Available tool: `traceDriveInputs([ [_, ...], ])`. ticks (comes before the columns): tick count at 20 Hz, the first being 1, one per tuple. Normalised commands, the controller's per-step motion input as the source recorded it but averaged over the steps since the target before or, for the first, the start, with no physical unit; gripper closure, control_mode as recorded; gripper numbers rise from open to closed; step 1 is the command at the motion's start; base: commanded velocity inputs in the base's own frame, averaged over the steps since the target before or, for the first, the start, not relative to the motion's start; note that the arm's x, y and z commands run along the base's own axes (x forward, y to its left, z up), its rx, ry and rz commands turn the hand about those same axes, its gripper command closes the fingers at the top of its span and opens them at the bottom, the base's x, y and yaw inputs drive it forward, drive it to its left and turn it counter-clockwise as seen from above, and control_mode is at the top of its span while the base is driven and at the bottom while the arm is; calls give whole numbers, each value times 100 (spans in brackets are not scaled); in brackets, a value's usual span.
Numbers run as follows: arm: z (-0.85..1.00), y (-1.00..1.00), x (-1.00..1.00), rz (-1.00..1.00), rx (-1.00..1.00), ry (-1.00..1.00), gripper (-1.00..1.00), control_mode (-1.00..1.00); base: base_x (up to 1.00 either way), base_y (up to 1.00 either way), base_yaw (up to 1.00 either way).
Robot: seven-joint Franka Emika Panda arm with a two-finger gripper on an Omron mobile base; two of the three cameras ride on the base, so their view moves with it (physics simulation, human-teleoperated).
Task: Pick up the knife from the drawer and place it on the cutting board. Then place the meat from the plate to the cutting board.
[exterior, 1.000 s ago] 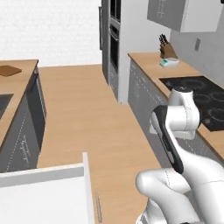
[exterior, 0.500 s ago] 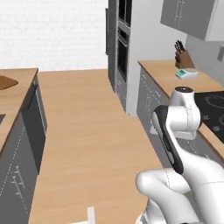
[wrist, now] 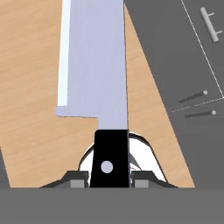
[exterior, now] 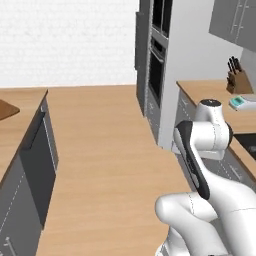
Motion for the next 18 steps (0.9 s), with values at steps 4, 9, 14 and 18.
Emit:
traceDriveInputs([
  [4,0,0,0,0,0,0,100,100,100,0,14],
  [9,0,0,0,0,0,0,100,100,100,2,23],
  [14,0,0,0,0,0,0,100,100,100,3,38],
  [18,0,0,0,0,0,0,100,100,100,6,42],
])
